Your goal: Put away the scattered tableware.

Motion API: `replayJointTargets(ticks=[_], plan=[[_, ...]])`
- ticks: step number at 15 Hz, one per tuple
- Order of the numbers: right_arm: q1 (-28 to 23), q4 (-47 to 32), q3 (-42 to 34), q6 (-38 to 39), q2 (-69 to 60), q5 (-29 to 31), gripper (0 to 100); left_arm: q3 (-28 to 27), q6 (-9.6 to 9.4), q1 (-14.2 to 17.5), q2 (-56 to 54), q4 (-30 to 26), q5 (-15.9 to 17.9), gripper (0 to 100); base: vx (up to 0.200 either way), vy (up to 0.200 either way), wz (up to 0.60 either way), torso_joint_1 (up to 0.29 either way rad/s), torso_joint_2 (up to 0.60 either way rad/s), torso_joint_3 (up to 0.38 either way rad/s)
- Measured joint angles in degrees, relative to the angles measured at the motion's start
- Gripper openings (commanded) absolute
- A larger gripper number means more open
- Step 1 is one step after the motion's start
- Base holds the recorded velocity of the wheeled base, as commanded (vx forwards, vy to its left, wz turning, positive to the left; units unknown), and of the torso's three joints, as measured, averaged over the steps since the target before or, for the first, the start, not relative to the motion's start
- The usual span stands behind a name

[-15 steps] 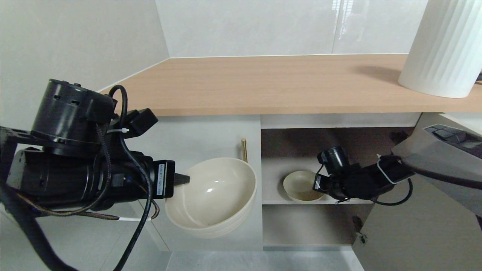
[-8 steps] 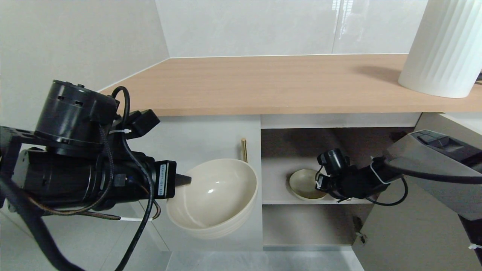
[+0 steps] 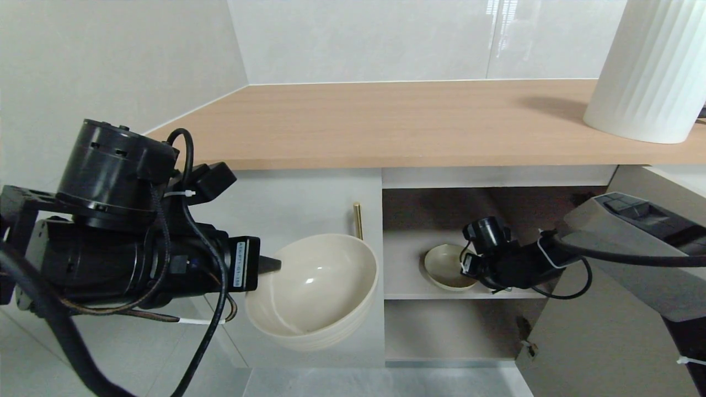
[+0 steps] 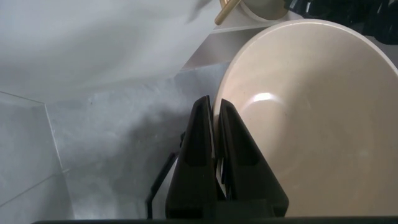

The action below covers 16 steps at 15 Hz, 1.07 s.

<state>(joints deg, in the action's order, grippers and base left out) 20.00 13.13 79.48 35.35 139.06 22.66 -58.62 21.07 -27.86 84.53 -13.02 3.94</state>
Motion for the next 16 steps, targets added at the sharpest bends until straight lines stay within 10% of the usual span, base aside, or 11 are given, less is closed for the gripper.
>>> replayJointTargets(ticks=[7,13,16], plan=[[0.17,-0.09,-1.84,0.72,-2.56,-0.66,100,0.0,-0.55,0.0,0.33,0.05,-0.09,0,0.0,0.0,0.0,0.0,0.0,0.0],[6.64,-11.79,-12.73,-3.61,-24.98,-15.52,100,1.62,-12.97,-1.69,3.67,-0.11,-2.49,0,0.0,0.0,0.0,0.0,0.0,0.0],[11.41,-22.04,-14.49,-5.72,-37.0,-23.88,100,2.18,-13.46,-5.22,5.55,0.35,-3.72,0,0.0,0.0,0.0,0.0,0.0,0.0]])
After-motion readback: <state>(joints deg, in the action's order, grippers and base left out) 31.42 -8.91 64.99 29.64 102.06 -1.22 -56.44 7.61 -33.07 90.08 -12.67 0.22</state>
